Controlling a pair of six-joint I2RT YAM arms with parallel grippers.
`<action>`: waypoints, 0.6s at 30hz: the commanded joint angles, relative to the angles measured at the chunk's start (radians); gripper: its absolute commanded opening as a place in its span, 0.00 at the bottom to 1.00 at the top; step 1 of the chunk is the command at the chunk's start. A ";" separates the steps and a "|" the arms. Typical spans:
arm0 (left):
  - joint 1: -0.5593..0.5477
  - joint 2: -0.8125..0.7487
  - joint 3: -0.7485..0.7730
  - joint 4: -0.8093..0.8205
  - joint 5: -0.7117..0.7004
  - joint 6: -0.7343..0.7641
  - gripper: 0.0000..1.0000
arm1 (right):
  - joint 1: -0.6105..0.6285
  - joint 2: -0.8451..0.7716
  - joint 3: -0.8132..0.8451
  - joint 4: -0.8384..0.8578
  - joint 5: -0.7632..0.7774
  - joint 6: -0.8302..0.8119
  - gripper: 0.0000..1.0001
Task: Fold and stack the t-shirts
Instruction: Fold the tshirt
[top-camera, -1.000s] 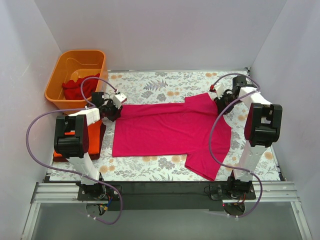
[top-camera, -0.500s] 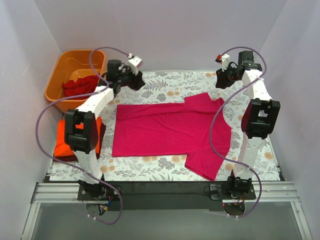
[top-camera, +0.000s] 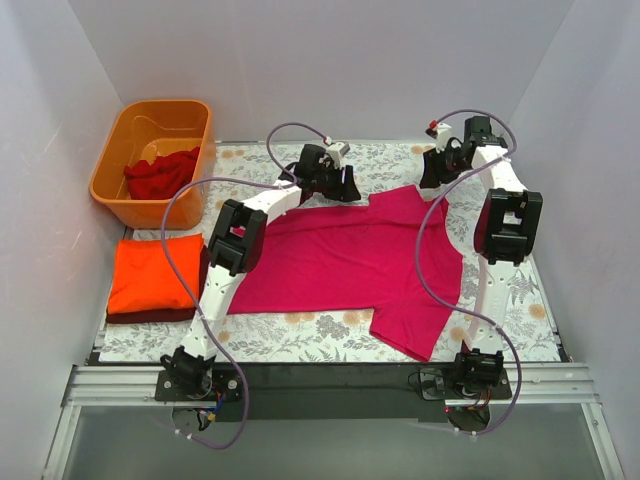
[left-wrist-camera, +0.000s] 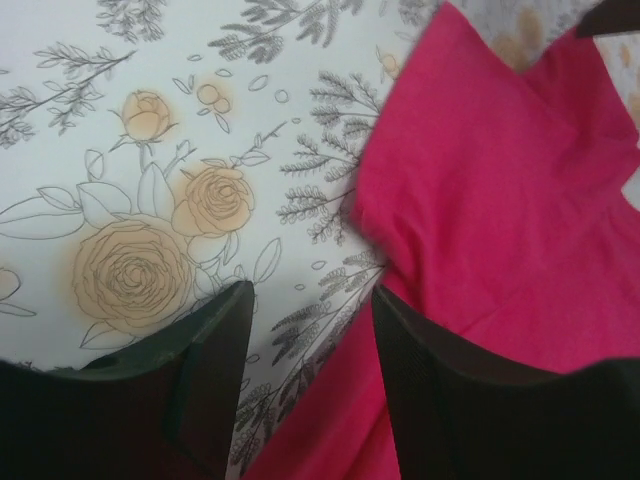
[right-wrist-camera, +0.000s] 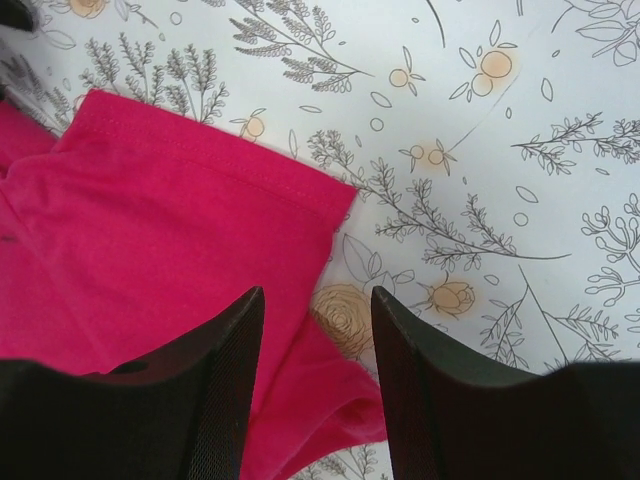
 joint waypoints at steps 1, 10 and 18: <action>-0.005 -0.030 0.059 0.038 -0.025 -0.064 0.50 | 0.008 0.019 0.023 0.085 0.005 0.047 0.54; -0.039 0.025 0.046 0.066 -0.008 -0.106 0.49 | 0.016 0.056 -0.020 0.145 0.000 0.088 0.55; -0.084 0.065 0.047 0.081 -0.027 -0.130 0.49 | 0.034 0.098 -0.026 0.167 0.006 0.105 0.55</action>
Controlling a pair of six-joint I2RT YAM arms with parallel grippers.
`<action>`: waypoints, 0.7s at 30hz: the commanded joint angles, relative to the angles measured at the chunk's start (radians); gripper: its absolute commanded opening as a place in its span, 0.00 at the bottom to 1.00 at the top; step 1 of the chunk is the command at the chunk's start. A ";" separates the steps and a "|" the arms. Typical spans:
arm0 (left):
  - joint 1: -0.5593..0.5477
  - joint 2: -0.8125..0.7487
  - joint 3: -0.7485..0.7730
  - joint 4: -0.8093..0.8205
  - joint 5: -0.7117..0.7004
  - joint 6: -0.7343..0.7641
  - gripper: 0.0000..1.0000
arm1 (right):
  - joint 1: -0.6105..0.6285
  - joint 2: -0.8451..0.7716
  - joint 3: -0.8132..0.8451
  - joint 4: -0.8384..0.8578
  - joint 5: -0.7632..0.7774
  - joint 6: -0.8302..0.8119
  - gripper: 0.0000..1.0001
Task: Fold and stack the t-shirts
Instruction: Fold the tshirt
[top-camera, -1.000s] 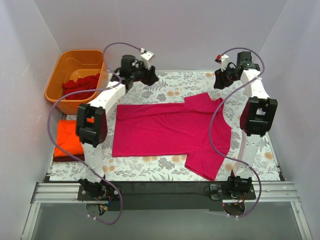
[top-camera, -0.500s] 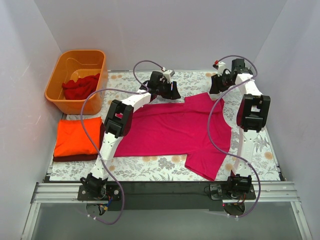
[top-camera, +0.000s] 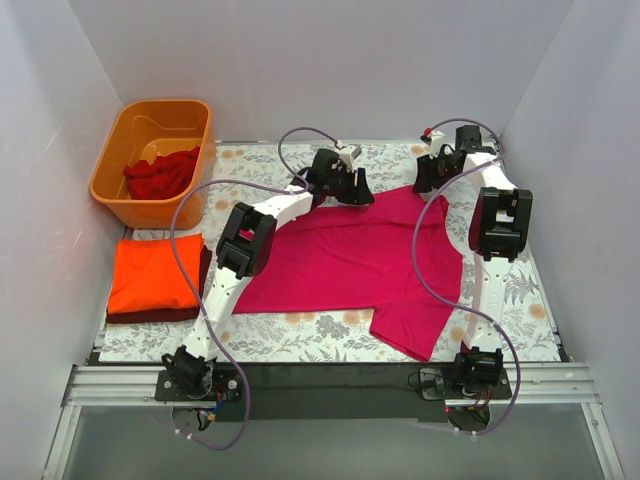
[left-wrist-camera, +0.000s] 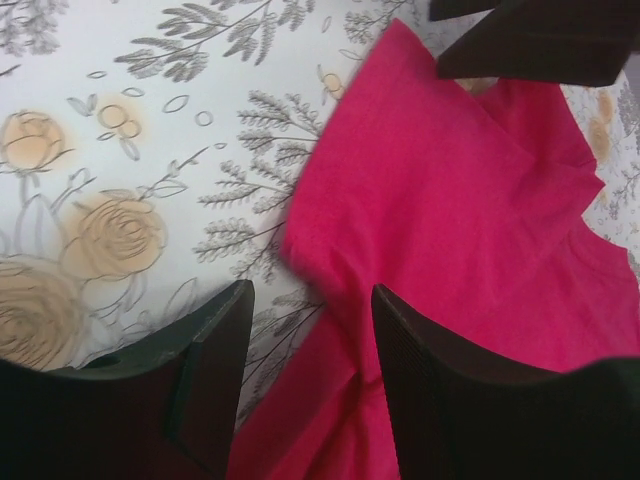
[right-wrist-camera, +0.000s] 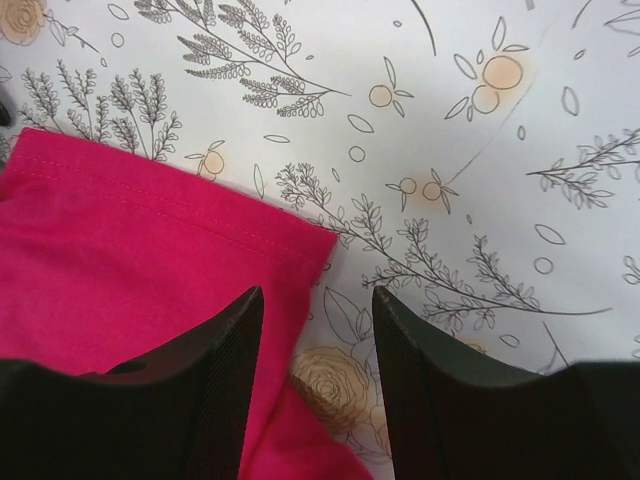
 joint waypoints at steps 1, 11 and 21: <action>-0.026 0.023 0.025 0.000 -0.016 -0.017 0.49 | 0.017 0.020 -0.013 0.033 -0.004 0.019 0.55; -0.036 0.071 0.068 0.017 -0.071 -0.006 0.45 | 0.023 0.044 -0.013 0.047 -0.059 0.024 0.39; -0.033 0.116 0.123 0.083 -0.108 0.035 0.07 | 0.021 -0.028 -0.053 0.051 -0.136 0.024 0.01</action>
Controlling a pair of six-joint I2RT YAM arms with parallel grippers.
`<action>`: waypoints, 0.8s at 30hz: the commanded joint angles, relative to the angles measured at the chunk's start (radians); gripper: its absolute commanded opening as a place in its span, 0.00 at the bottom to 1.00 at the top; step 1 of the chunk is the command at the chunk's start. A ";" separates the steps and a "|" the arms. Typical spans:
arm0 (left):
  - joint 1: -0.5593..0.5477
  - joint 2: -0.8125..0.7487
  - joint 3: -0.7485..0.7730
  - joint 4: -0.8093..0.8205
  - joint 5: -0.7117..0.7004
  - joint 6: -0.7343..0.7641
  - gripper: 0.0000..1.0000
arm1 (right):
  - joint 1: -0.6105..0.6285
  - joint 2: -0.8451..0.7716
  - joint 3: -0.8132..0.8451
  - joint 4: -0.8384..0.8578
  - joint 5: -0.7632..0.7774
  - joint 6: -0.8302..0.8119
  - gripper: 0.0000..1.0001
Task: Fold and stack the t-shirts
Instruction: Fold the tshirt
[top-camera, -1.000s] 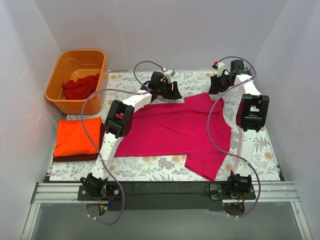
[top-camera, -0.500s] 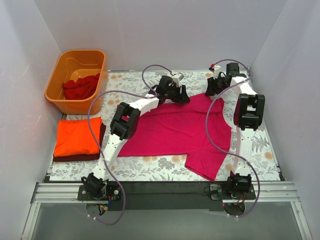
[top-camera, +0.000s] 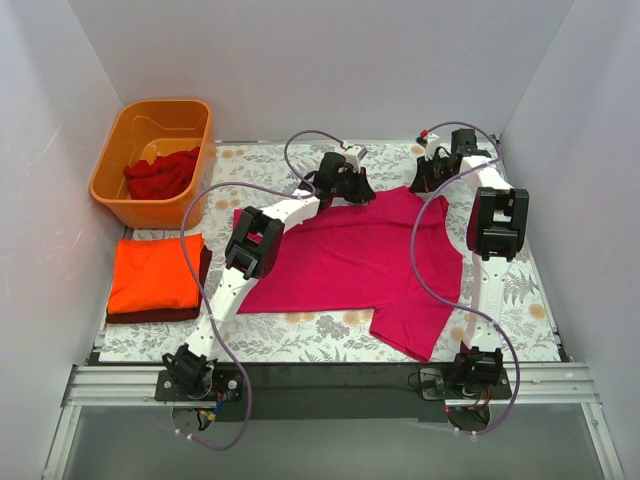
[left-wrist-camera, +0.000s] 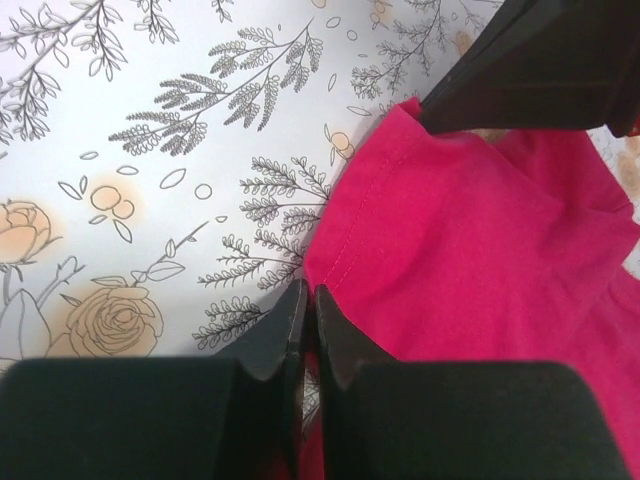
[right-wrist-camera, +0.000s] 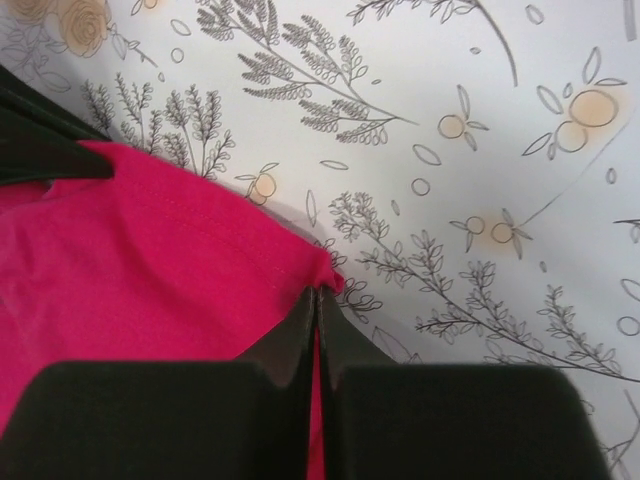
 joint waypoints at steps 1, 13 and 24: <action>-0.003 -0.004 0.008 0.000 -0.044 0.038 0.00 | 0.003 -0.071 -0.034 0.006 -0.075 0.014 0.01; 0.008 -0.257 -0.324 0.301 0.144 0.050 0.00 | -0.004 -0.286 -0.232 0.008 -0.147 -0.012 0.01; 0.006 -0.412 -0.563 0.382 0.215 0.080 0.00 | -0.023 -0.421 -0.381 -0.012 -0.148 -0.046 0.01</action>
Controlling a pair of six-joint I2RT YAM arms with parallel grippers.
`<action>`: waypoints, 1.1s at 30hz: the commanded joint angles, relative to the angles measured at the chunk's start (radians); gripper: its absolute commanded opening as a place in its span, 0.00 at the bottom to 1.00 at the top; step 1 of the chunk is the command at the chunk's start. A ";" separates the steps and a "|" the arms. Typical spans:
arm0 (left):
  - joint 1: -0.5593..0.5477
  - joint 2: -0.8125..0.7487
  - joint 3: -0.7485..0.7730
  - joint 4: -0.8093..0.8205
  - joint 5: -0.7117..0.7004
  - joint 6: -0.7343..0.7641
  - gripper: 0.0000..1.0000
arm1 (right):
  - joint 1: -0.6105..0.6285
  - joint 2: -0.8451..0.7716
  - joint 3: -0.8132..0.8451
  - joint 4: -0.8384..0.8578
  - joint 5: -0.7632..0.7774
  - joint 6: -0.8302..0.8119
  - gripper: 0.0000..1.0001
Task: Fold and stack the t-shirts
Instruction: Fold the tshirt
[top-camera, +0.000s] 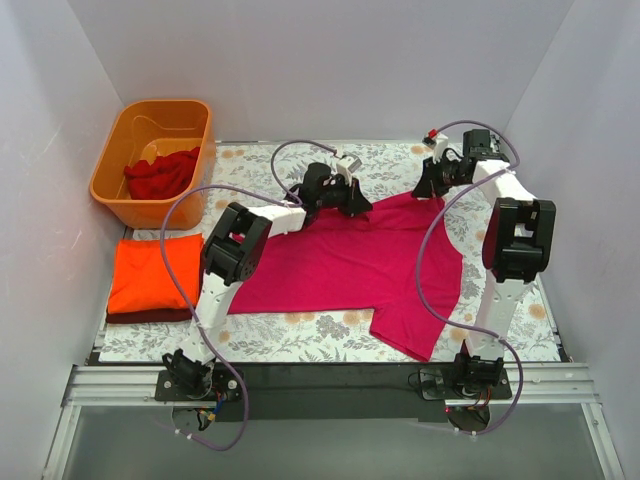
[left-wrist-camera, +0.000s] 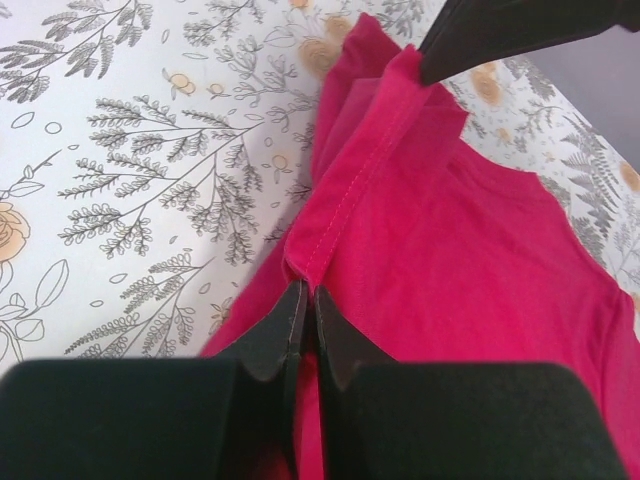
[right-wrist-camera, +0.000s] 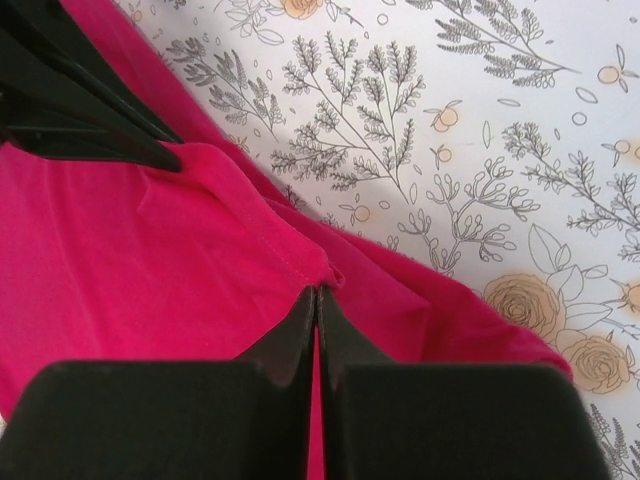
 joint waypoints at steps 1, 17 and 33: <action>-0.001 -0.136 -0.052 0.061 0.036 0.025 0.00 | -0.013 -0.065 -0.027 -0.011 -0.032 -0.035 0.01; -0.027 -0.258 -0.203 0.014 0.145 0.157 0.00 | -0.017 -0.269 -0.242 -0.126 -0.013 -0.174 0.01; -0.052 -0.298 -0.317 -0.057 0.208 0.236 0.00 | -0.017 -0.375 -0.440 -0.237 0.059 -0.298 0.01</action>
